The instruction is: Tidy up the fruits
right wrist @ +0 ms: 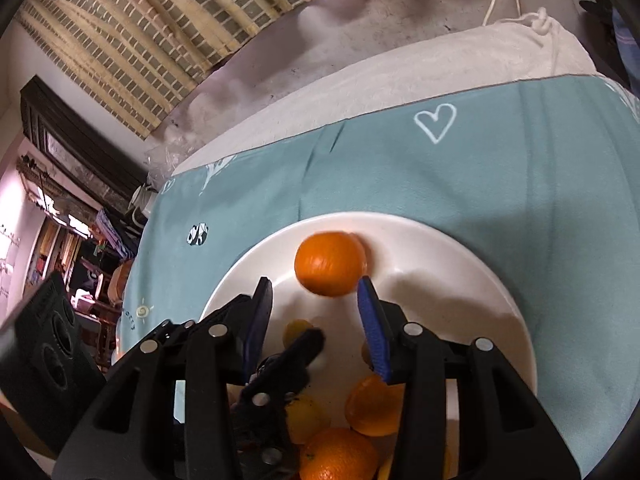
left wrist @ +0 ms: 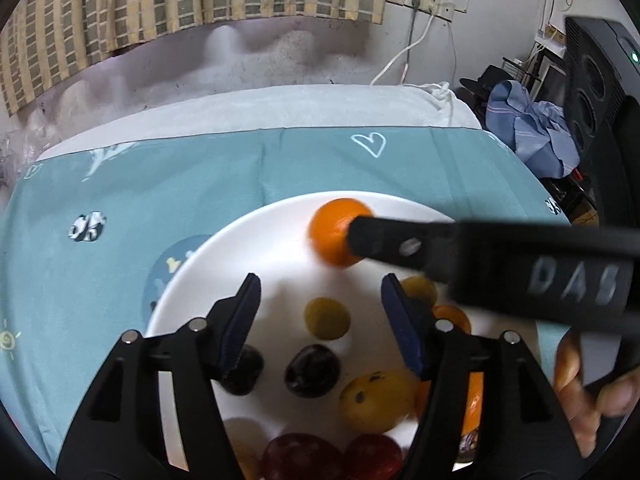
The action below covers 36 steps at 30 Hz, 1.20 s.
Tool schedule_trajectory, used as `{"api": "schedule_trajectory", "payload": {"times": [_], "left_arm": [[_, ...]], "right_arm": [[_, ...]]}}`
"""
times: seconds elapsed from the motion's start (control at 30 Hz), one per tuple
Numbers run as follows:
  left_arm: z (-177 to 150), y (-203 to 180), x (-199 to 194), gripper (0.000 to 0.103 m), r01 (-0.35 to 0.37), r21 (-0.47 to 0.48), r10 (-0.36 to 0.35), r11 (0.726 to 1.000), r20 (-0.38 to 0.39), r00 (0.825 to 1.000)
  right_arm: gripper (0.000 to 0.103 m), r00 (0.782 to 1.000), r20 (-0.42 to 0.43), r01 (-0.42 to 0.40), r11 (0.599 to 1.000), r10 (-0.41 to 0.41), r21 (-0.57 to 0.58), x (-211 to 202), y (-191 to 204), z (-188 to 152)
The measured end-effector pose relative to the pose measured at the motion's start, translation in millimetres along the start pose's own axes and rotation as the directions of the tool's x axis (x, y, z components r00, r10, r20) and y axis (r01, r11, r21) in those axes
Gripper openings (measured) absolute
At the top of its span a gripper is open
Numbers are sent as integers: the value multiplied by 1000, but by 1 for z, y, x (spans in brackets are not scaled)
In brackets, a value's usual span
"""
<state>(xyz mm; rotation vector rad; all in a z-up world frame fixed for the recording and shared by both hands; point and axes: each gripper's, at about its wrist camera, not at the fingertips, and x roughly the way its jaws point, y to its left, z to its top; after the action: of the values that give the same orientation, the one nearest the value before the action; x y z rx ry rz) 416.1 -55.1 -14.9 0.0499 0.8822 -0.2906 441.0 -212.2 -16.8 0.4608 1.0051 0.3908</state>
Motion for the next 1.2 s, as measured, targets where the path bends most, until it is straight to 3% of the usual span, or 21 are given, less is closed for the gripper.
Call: {"api": "schedule_trajectory", "payload": {"times": [0.2,0.37,0.57,0.77,0.87,0.93,0.97,1.2], "left_arm": [[-8,4,-26,65,-35,-4,35,999,27,999],[-32,-6,-71,74,-100,4,99,995,91,991],[-84,-24,-126,78,-132,5,130,991,157,979],[-141,-30,-168,80,-115,-75,127,991,195,973],[-166,-30,-184,81,-116,-107,137,987,216,967],[-184,-32,-197,84,-132,-120,157,984,228,961],[-190,-32,-202,86,-141,-123,167,982,235,957],[-205,-31,-227,101,-236,-103,256,966,301,918]], "right_arm": [[45,1000,17,8,1000,-7,-18,-21,9,-10],[45,998,50,52,996,-48,-70,-50,21,-39],[44,992,114,79,986,-62,-144,-95,36,-95],[44,981,182,106,976,-71,-190,-131,48,-146],[45,970,233,119,967,-65,-224,-148,55,-176],[62,963,264,125,965,-62,-231,-157,58,-194],[64,957,284,131,963,-61,-235,-161,59,-202],[70,895,435,250,915,-94,-317,-163,71,-245]]}}
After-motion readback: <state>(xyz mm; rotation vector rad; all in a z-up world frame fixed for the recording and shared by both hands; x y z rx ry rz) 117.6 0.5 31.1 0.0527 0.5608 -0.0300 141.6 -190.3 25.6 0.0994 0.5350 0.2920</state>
